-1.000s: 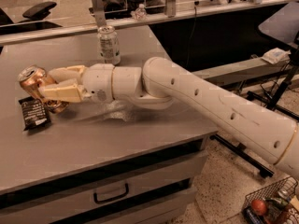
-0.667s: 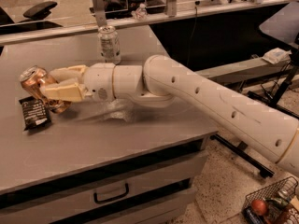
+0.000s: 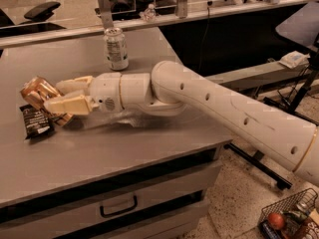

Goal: Move orange can near rxbar chocolate

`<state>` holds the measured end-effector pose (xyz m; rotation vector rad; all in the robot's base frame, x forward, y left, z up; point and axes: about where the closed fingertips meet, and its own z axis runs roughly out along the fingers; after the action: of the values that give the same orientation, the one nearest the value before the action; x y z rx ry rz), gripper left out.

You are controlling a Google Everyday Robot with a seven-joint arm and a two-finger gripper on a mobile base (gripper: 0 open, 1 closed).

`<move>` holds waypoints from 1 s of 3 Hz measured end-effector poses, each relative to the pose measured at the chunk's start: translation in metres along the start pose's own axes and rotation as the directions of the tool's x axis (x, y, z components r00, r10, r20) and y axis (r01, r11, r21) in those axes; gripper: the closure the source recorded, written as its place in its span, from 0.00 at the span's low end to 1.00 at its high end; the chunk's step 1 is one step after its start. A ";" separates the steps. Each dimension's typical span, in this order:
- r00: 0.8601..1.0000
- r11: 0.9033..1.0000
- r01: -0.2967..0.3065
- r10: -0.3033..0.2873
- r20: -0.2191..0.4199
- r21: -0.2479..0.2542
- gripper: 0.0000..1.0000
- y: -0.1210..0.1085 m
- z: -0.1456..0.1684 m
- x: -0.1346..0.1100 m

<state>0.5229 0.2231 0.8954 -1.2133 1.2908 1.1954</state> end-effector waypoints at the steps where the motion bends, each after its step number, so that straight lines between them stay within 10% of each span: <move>1: 1.000 1.000 -0.018 0.018 -0.011 -0.013 0.00 0.003 0.002 0.006; 3: 0.999 1.000 -0.008 0.007 -0.040 -0.016 0.00 0.003 0.000 0.004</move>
Offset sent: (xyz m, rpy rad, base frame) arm -0.0010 -0.0051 -0.0060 -0.0417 0.0182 0.0159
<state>0.5193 0.2225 0.8920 -1.2505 1.3181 1.1948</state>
